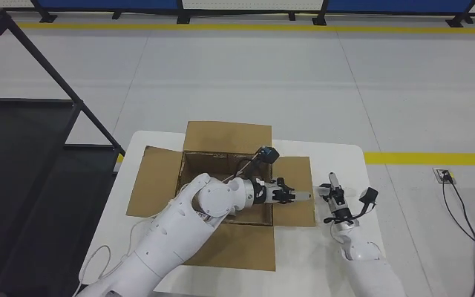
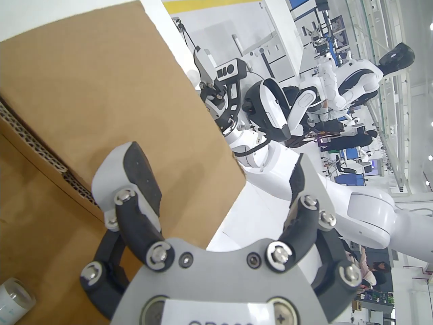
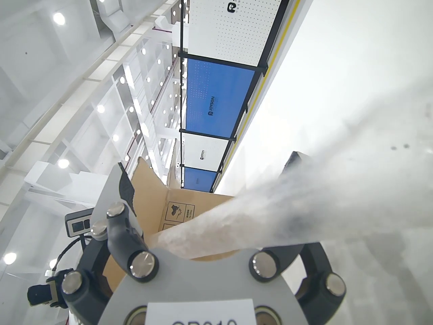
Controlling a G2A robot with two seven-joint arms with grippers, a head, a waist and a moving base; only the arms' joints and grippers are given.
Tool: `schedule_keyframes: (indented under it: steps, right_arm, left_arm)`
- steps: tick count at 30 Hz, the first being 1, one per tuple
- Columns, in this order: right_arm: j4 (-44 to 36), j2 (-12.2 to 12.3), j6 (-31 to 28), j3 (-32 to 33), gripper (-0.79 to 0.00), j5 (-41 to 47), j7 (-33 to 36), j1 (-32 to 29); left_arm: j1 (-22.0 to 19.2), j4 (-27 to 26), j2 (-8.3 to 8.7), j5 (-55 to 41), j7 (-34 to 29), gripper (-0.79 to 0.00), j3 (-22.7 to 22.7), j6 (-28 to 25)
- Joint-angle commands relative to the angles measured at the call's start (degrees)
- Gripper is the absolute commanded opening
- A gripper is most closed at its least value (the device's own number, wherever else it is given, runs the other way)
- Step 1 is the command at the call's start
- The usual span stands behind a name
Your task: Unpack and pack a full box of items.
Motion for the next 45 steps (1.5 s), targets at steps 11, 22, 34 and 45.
schedule_keyframes:
  steps: [11,22,34,45]
  right_arm:
    - [-4.36,1.22,1.16,1.73,0.000,-2.39,3.17,-3.13]
    - [-9.41,2.54,6.36,4.17,0.000,-2.91,6.61,-6.34]
    - [-17.12,4.15,10.90,7.84,0.000,-3.73,8.98,-12.36]
    - [-22.49,5.18,15.93,10.56,0.000,-2.30,11.49,-16.36]
  left_arm:
    - [-0.88,2.54,-1.52,0.45,-0.43,0.000,0.90,-0.59]
    - [-0.72,3.38,-2.09,0.94,-0.87,0.000,0.01,-1.23]
    - [-0.32,3.31,-2.52,1.61,-1.73,0.000,-0.93,-1.58]
    - [-0.33,3.88,-3.21,1.82,-2.34,0.000,-1.12,-1.83]
